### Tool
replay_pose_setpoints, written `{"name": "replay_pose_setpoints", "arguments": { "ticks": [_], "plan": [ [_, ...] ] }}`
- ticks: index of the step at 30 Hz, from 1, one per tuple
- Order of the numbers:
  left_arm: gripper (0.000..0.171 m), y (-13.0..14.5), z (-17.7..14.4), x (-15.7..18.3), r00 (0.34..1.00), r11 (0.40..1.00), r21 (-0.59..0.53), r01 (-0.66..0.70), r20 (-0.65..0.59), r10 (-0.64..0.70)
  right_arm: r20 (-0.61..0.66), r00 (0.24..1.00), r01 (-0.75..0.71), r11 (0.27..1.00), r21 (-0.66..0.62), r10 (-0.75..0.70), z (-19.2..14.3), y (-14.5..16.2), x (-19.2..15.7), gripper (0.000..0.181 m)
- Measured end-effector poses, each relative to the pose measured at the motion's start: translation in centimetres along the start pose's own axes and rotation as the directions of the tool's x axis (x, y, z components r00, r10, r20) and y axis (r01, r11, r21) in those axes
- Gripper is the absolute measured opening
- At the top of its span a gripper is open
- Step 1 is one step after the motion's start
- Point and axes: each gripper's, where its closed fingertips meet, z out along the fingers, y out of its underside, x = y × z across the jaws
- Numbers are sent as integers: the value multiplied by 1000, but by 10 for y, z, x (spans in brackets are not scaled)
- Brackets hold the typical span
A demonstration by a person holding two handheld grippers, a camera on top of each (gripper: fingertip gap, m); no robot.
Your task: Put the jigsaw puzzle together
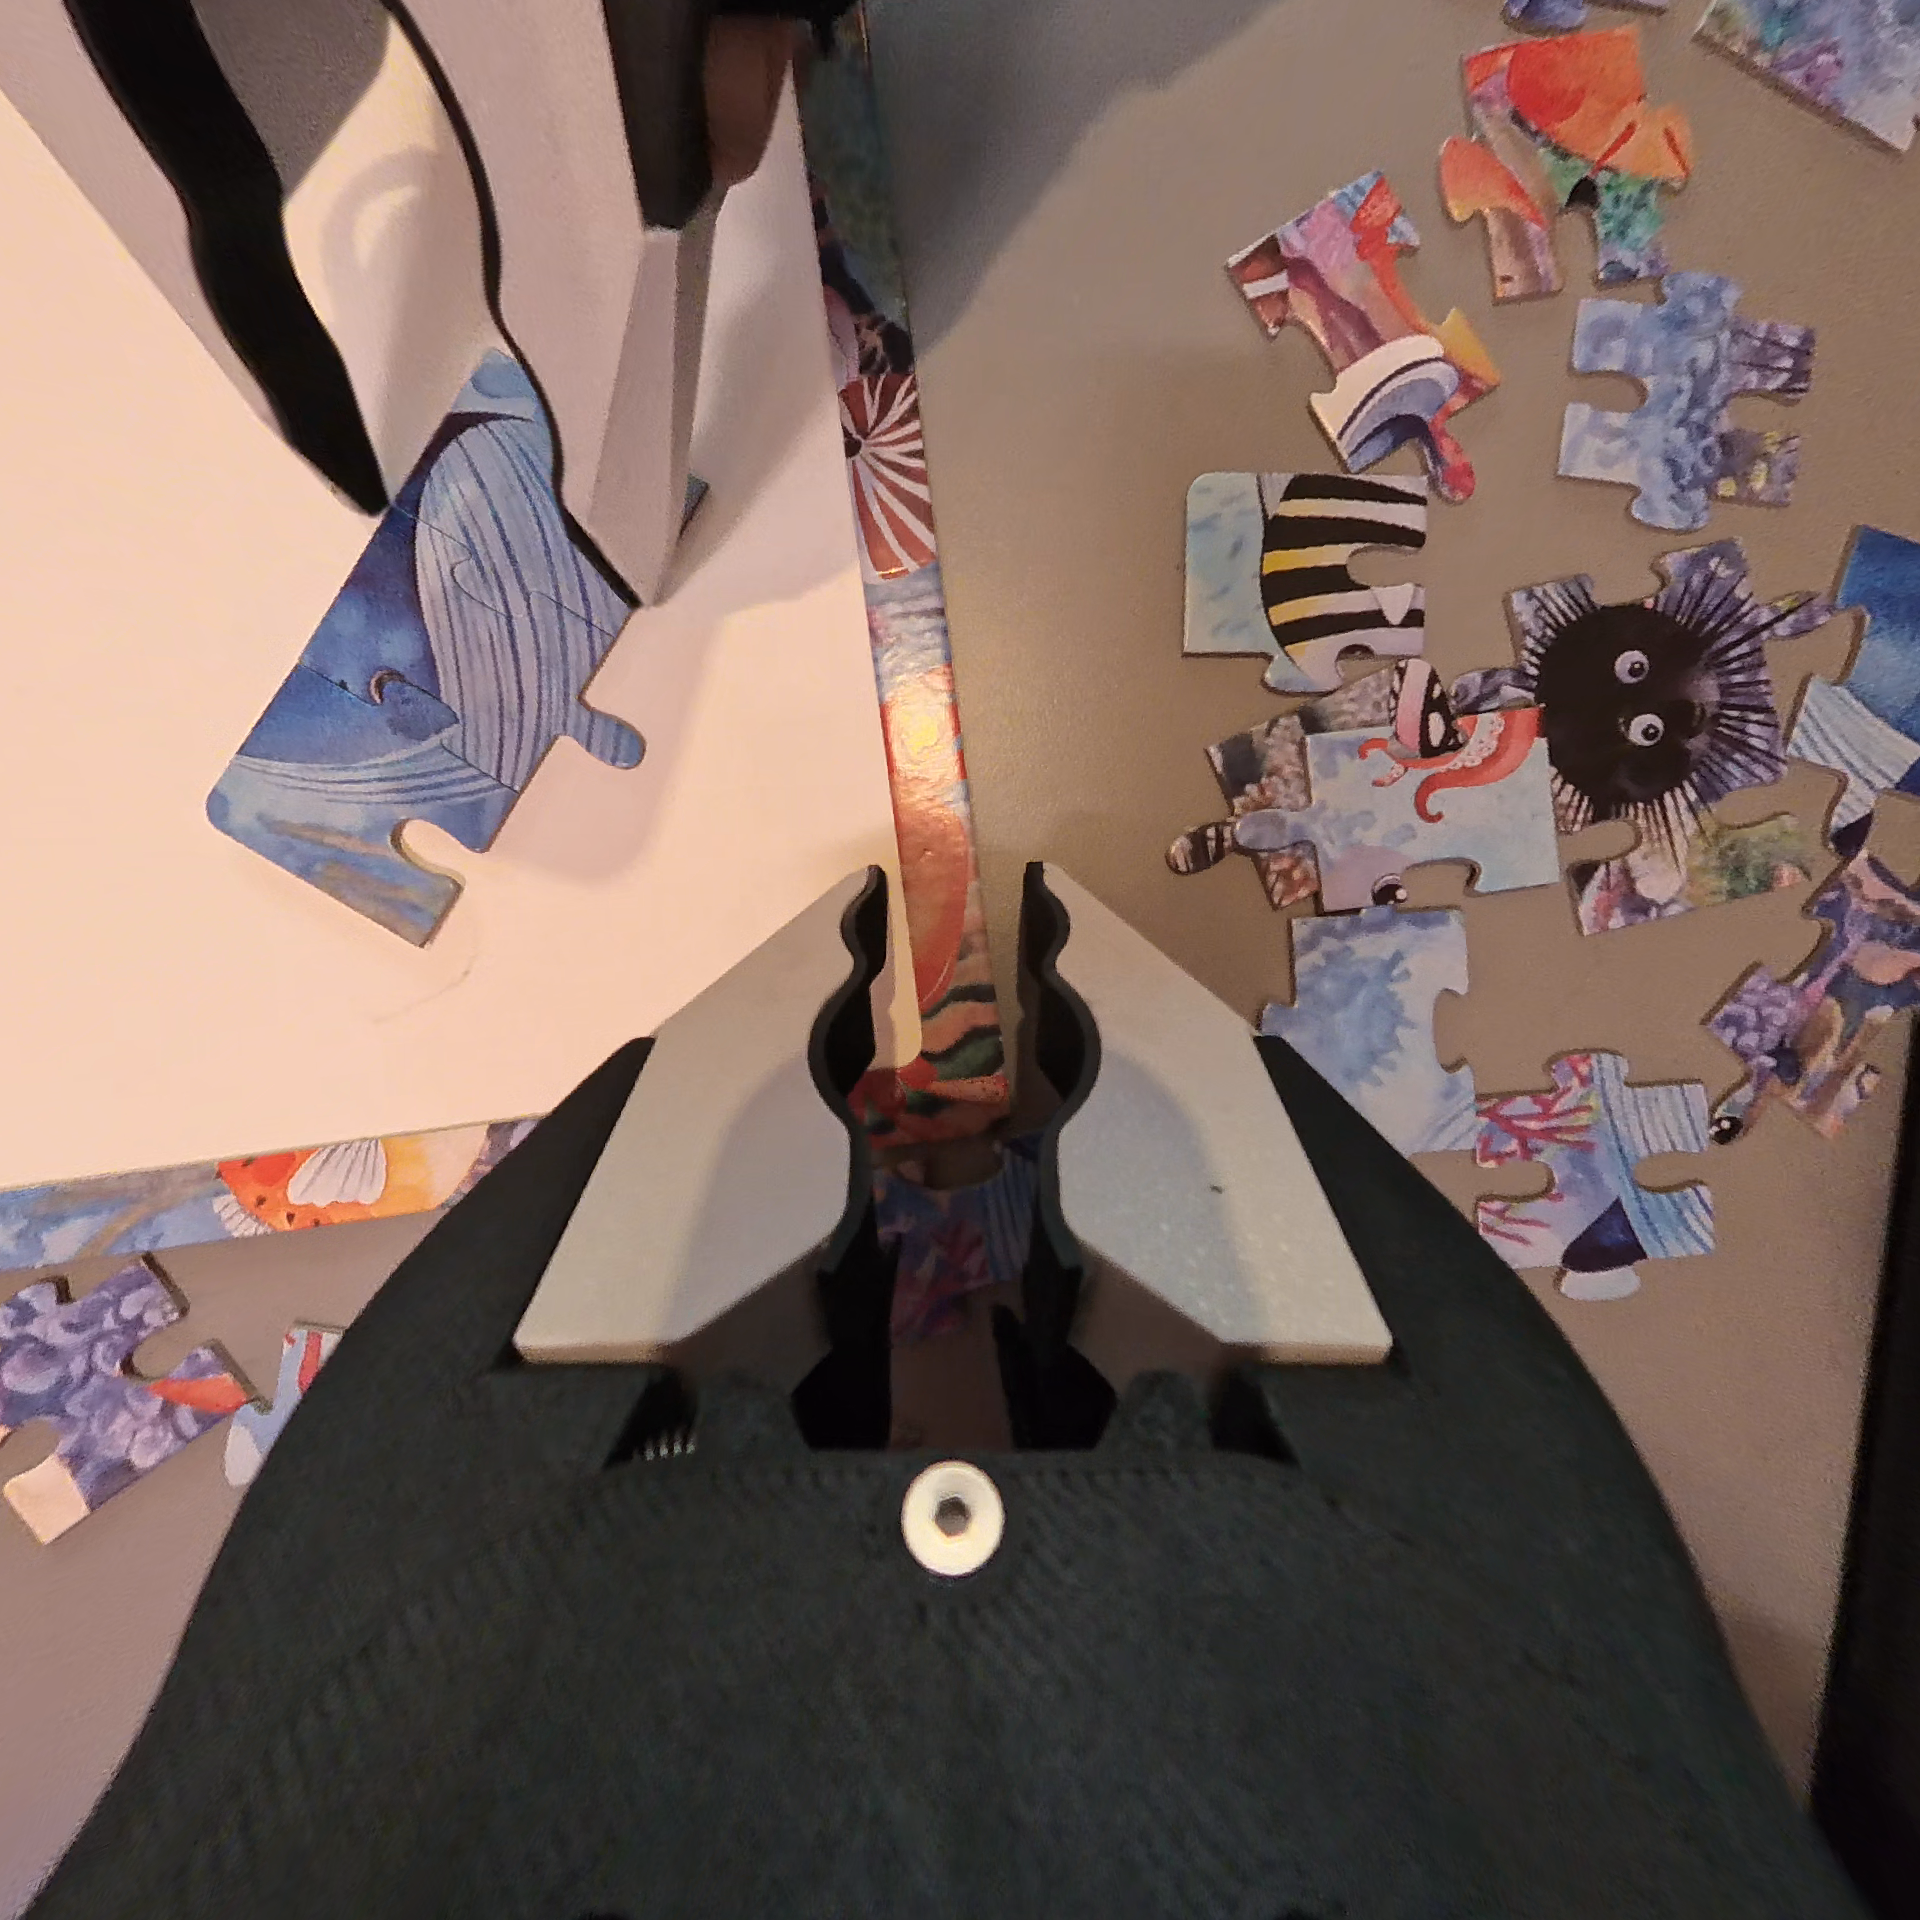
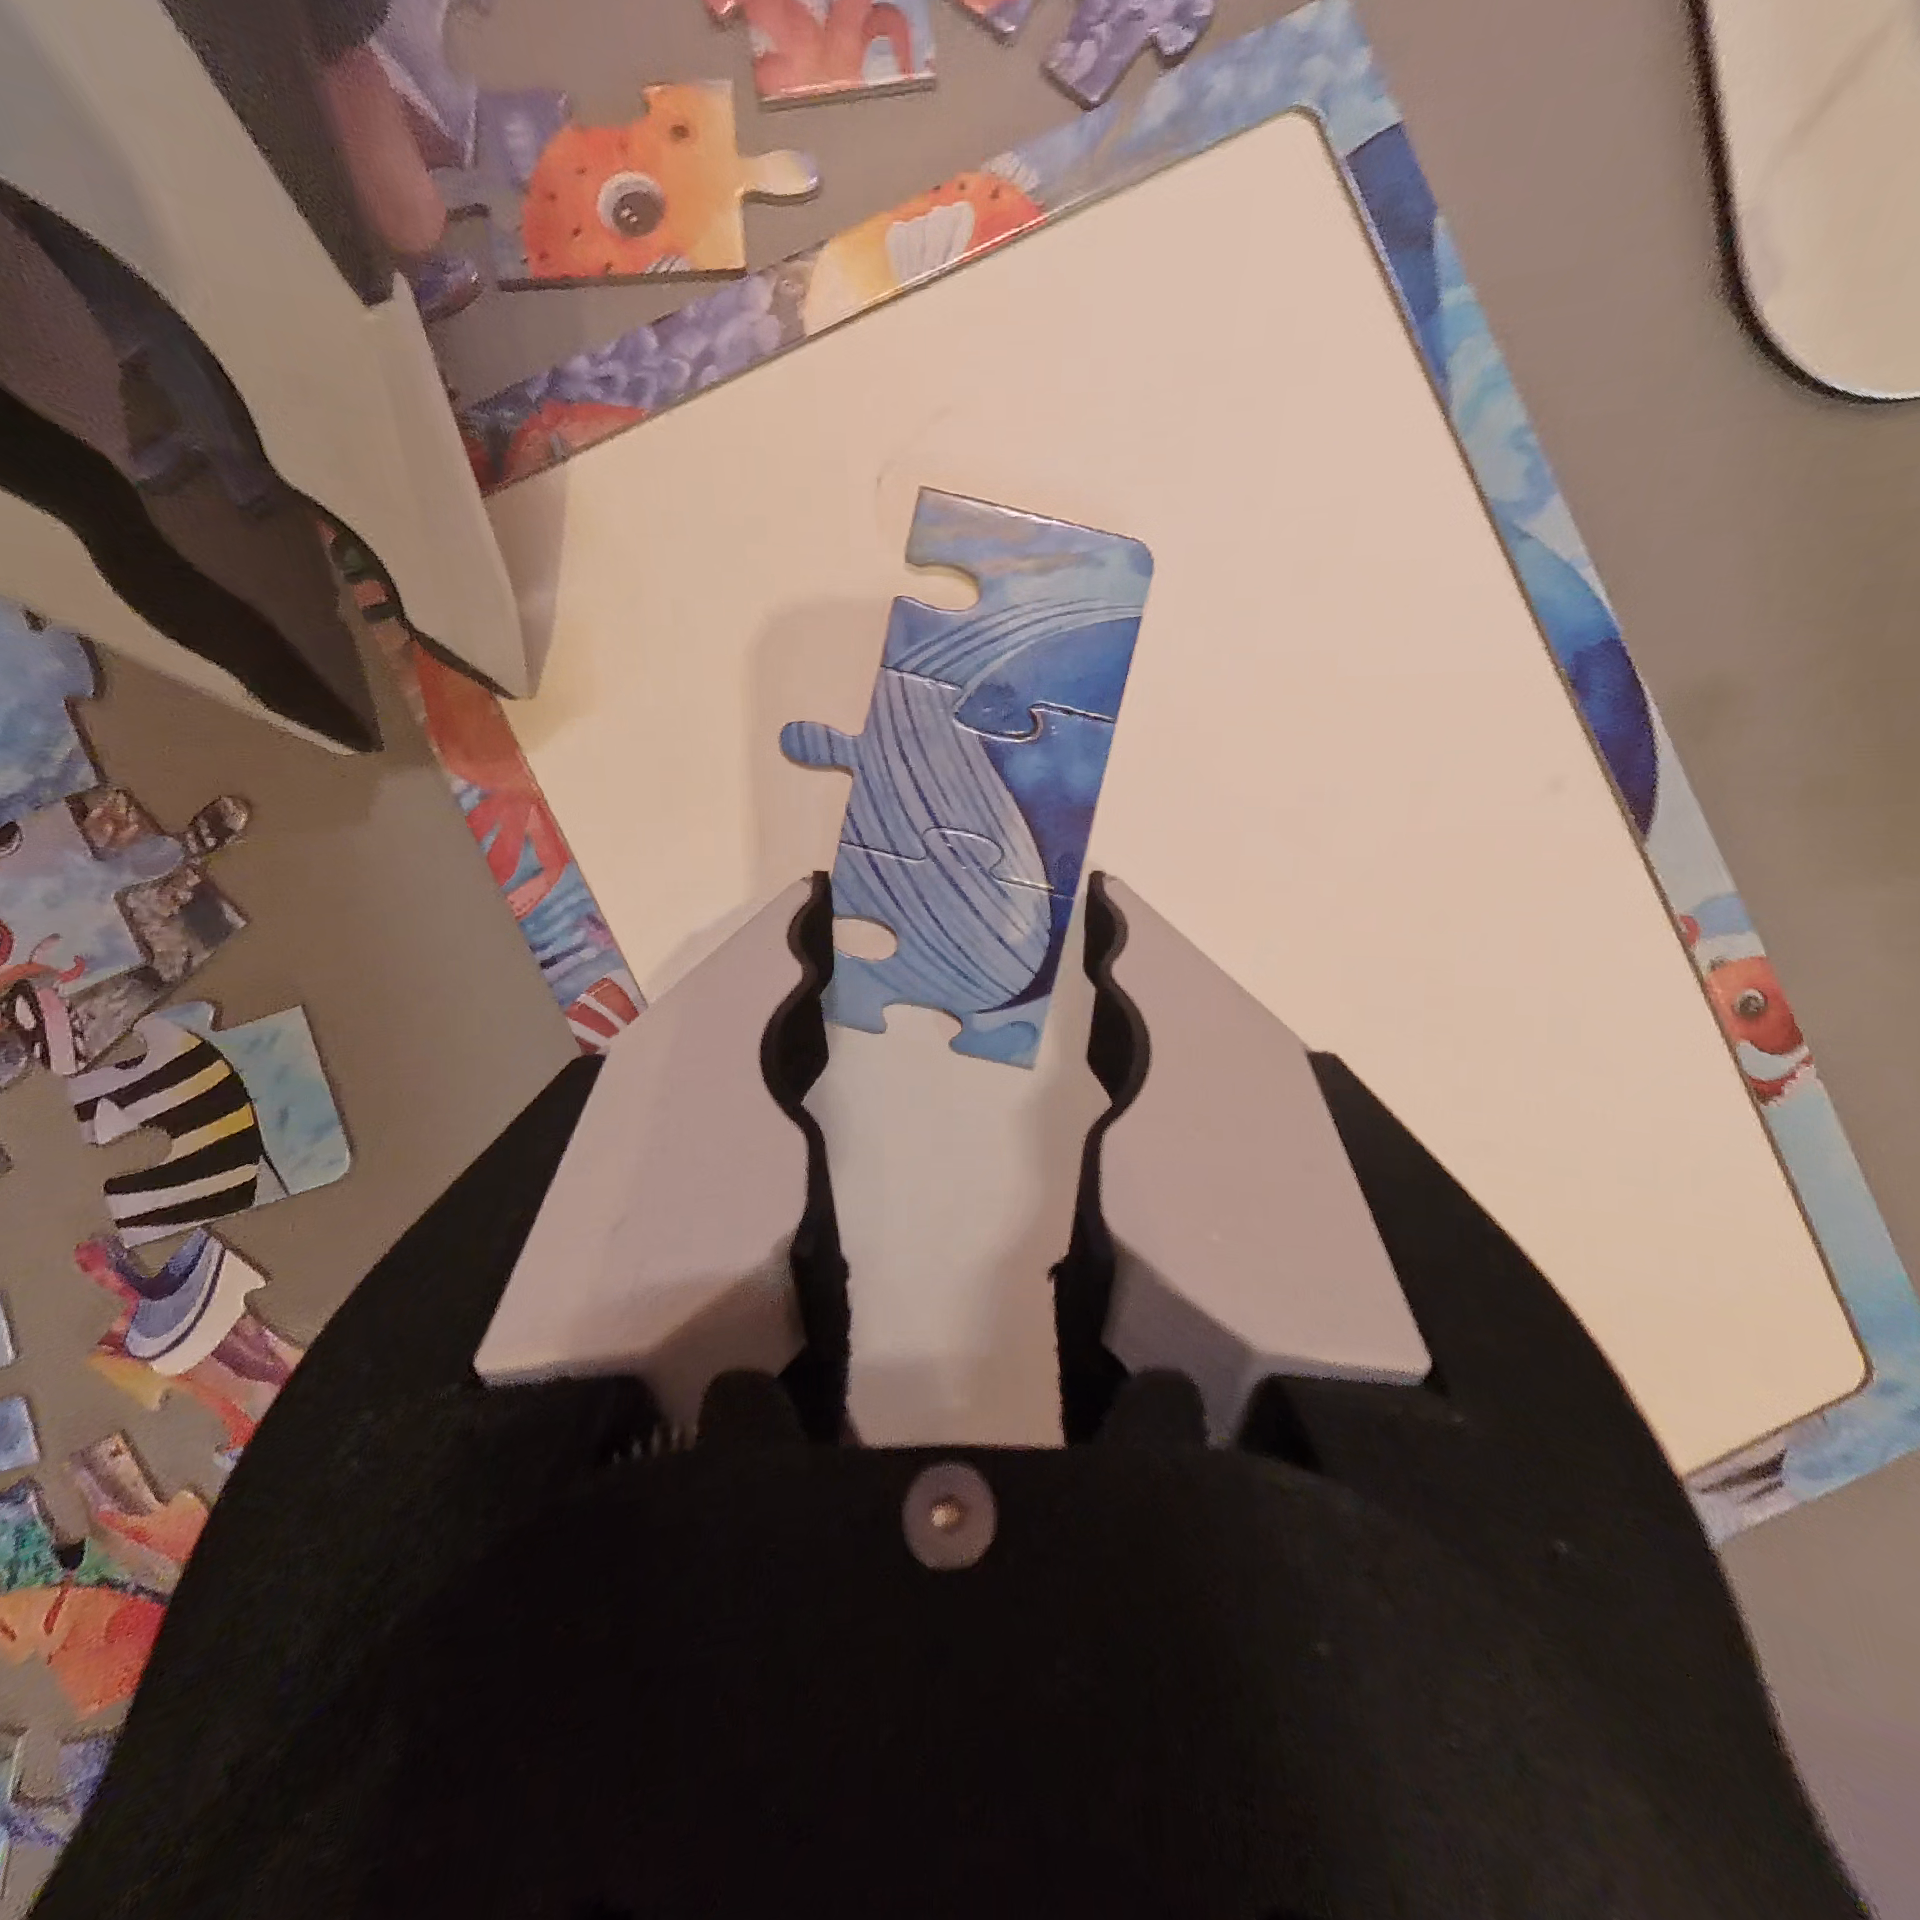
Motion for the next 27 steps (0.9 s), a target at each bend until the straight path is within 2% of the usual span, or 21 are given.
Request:
{"name": "replay_pose_setpoints", "arguments": {
  "ticks": [3,5,8,13,17,19,21,23,25,27],
  "plan": [
    [25,0,0,0,1000,1000,30,0,15,-1,22,999,35,999,-6,-35,2,-3,0,42],
    [21,1,1,-2,999,999,41,-14,37,13,20,997,79,997,-19,-79,3,-6,6,30],
    [19,1,1,-2,999,998,49,-23,31,22,61,988,147,989,-35,-145,9,-13,13,27],
    [18,0,1,-2,1000,997,76,-29,12,28,132,947,303,951,-65,-292,19,-30,25,17],
    [15,6,-3,1,999,998,52,-31,-30,33,95,936,349,930,-112,-340,22,-41,41,16],
    [26,8,-20,-16,999,998,54,31,19,-32,91,952,301,950,-79,-294,14,-46,37,28],
    [32,6,-46,-44,987,987,117,114,102,-126,50,974,226,972,-70,-223,7,-42,38,31],
    [52,22,-65,-79,946,969,115,218,218,-239,23,992,123,990,-74,-122,5,-32,39,41],
    [66,44,-69,-107,886,931,106,348,287,-364,7,998,67,997,-46,-66,9,-29,38,48],
    [69,58,-62,-120,846,892,112,437,287,-450,-60,997,41,999,-33,-43,16,-30,47,57]
  ]
}}
